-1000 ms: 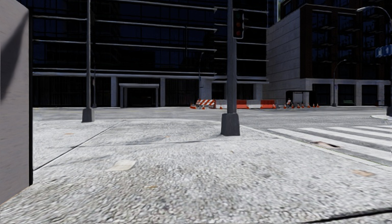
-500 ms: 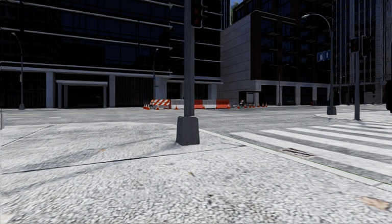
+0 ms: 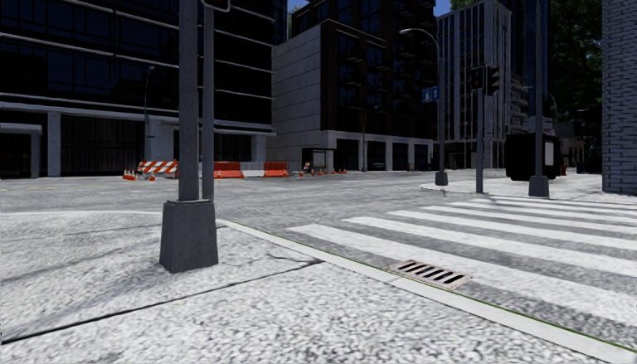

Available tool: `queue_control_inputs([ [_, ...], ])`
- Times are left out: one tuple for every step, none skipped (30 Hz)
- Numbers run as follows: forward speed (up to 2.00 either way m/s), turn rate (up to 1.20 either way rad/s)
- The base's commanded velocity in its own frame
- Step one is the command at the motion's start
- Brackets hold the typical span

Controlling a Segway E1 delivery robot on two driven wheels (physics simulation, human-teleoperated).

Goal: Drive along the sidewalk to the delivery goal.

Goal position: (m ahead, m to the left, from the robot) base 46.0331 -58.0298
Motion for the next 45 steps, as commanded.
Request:
queue_control_inputs([
  [2.00, -0.64],
  [2.00, -0.64],
  [2.00, -0.64],
  [2.00, -0.64],
  [2.00, -0.64],
  [2.00, -0.64],
  [2.00, -0.64],
  [2.00, -0.64],
  [2.00, -0.64],
  [2.00, -0.64],
  [2.00, -0.64],
  [1.98, -0.64],
  [1.98, -0.64],
  [1.78, -0.64],
  [1.62, -0.64],
  [1.52, -0.64],
  [1.42, -0.64],
  [1.42, -0.64],
  [1.38, -0.64],
  [1.35, -0.64],
  [1.32, -0.64],
  [1.31, -0.64],
  [1.31, -0.64],
  [1.30, -0.64],
  [1.30, -0.64],
  [1.30, -0.64],
  [1.30, -0.64],
  [1.30, -0.64],
  [1.30, -0.64],
  [1.30, -0.64],
  [1.30, -0.64],
  [1.30, -0.64],
  [1.30, -0.64],
  [1.30, -0.64],
  [1.29, -0.64],
  [1.29, -0.64],
  [1.29, -0.64],
  [1.29, -0.64],
  [1.29, -0.64],
  [1.29, -0.62],
  [1.29, -0.52],
  [1.29, -0.52],
  [1.29, -0.38],
  [1.28, -0.26],
  [1.27, -0.16],
])
